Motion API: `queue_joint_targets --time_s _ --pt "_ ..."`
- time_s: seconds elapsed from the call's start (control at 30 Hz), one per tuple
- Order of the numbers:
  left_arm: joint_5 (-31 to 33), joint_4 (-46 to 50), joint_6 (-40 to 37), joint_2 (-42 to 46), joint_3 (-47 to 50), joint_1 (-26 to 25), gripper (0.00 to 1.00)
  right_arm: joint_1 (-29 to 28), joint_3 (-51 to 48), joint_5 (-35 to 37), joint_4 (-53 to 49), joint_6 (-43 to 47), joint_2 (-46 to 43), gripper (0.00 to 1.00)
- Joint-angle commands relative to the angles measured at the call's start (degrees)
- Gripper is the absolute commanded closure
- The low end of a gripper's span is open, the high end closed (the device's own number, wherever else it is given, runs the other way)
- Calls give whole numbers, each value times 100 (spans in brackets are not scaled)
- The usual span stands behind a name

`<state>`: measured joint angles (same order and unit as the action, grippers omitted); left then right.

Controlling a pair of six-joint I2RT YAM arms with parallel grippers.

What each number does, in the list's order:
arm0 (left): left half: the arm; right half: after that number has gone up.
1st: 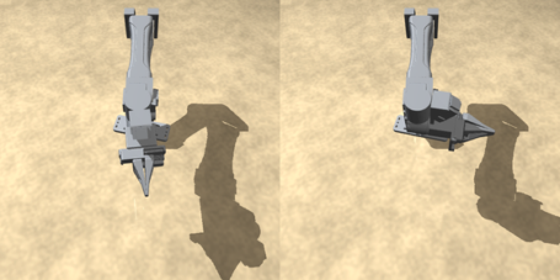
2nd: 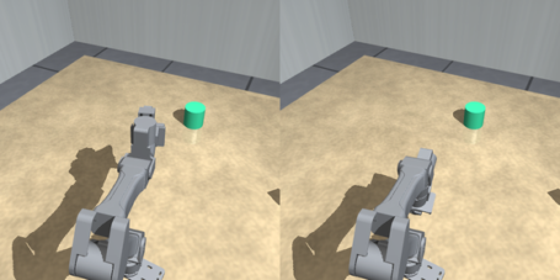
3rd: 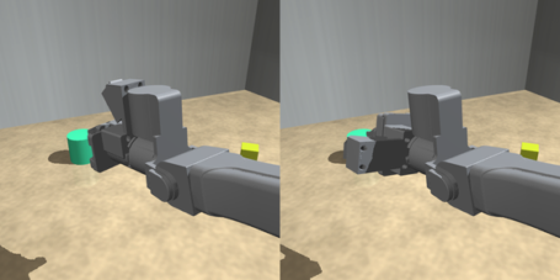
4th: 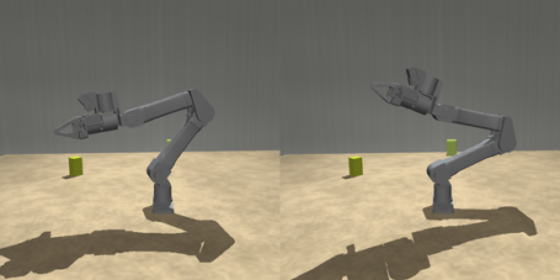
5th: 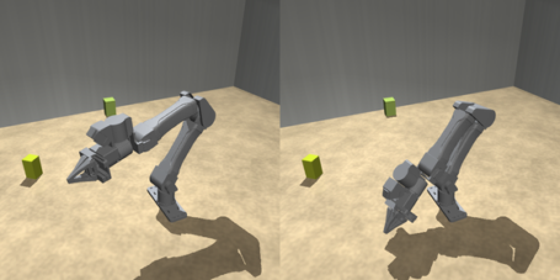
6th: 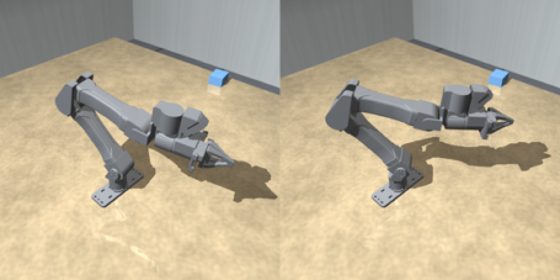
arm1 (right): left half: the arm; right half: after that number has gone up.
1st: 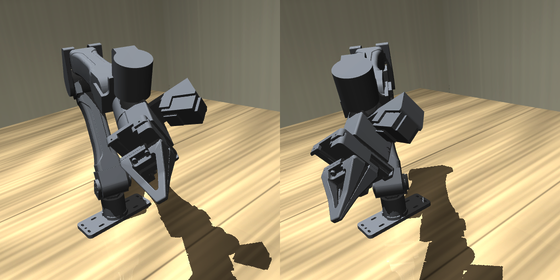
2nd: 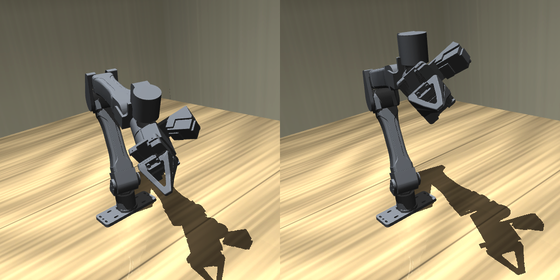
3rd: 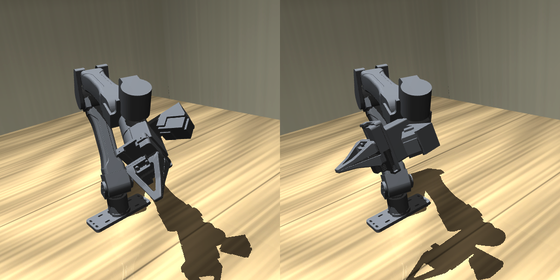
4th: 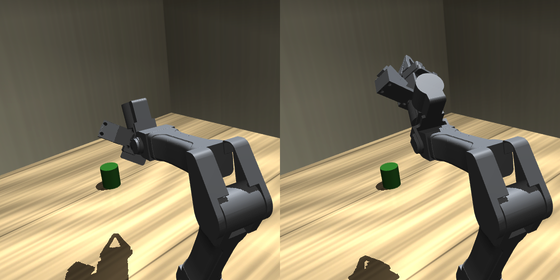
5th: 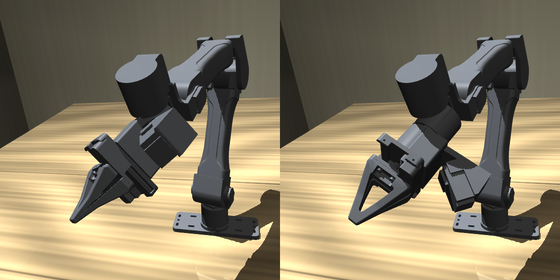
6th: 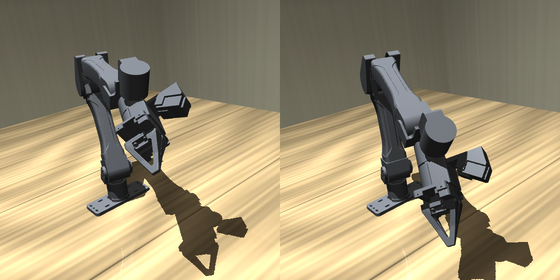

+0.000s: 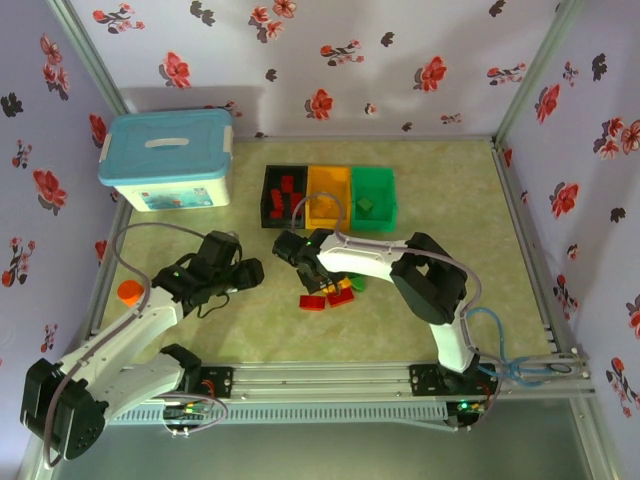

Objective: Sort the legos into containers by color
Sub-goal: Pick up the lego from the center of the table, then place the lego in the container.

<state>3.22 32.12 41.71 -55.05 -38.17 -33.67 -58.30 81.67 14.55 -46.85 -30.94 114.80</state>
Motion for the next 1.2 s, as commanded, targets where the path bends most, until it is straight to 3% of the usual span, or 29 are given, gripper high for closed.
queue_joint_targets --time_s 0.0,0.2,0.4,0.63,0.9,0.97,1.0,1.03,1.07,1.17 --pt "86 40 45 19 56 54 37 -19 29 -70 49 -18 -191 65" --pt "73 9 -5 96 78 46 37 108 308 -82 -78 102 -647 68" --pt "10 -12 -6 272 182 39 37 768 818 -406 -72 460 -816 68" --pt "-46 -48 78 484 391 -162 38 1631 2309 -764 -431 867 19 68" --pt "-33 -57 158 699 529 -444 38 2176 4183 -650 -1122 1038 1159 65" --pt "-28 -64 171 685 508 -495 38 2234 4608 -454 -1332 1032 1394 56" --pt "-20 -72 184 668 500 -524 37 2245 4805 -392 -1451 1054 1469 45" --pt "-21 -77 179 660 482 -540 37 2245 4979 -331 -1574 1063 1541 27" --pt "-23 -99 175 651 472 -560 37 2237 5081 -312 -1643 1059 1562 17" --pt "-23 -194 145 526 434 -611 37 2154 4830 -266 -1523 1011 1281 10"
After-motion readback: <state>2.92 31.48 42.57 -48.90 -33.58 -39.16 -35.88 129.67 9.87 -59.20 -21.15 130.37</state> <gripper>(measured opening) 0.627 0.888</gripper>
